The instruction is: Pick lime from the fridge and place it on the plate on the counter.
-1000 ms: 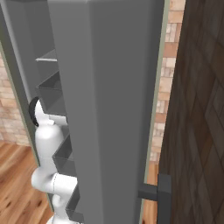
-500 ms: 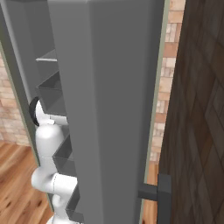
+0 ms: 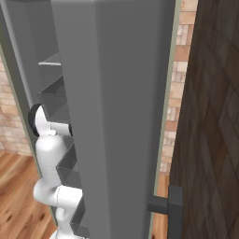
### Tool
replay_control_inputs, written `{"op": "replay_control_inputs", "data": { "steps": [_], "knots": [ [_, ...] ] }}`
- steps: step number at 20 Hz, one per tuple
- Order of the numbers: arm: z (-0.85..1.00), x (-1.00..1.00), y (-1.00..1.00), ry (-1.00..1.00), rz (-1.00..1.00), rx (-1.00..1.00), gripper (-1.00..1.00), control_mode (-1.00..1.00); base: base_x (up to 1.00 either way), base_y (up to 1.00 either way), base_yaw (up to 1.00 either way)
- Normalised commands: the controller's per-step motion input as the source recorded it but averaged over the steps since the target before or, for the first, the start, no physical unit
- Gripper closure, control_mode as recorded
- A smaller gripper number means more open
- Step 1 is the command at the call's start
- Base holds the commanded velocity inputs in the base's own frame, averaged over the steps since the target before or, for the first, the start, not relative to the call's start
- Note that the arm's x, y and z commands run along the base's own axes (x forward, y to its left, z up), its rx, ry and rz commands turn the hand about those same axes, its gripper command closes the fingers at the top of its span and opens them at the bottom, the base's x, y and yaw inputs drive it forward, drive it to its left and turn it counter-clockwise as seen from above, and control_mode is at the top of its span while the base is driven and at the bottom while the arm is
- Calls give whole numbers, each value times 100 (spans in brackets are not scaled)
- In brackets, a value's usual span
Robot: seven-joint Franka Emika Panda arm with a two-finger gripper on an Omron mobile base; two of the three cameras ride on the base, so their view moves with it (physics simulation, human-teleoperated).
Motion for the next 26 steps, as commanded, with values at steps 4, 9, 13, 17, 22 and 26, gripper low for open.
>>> {"op": "replay_control_inputs", "data": {
  "steps": [4,9,13,17,22,26],
  "knots": [
    [2,-63,5,-9,0,0,100,-100,0,0,0],
    [3,-59,0,-7,0,0,100,-100,0,0,0],
    [31,-68,0,-7,0,0,100,-100,0,0,0],
    [49,-62,0,-1,0,0,100,-100,0,0,0],
    [49,-74,-2,6,0,0,100,-100,0,0,0],
    [63,-78,0,15,0,0,100,-100,0,0,0]
  ]
}}
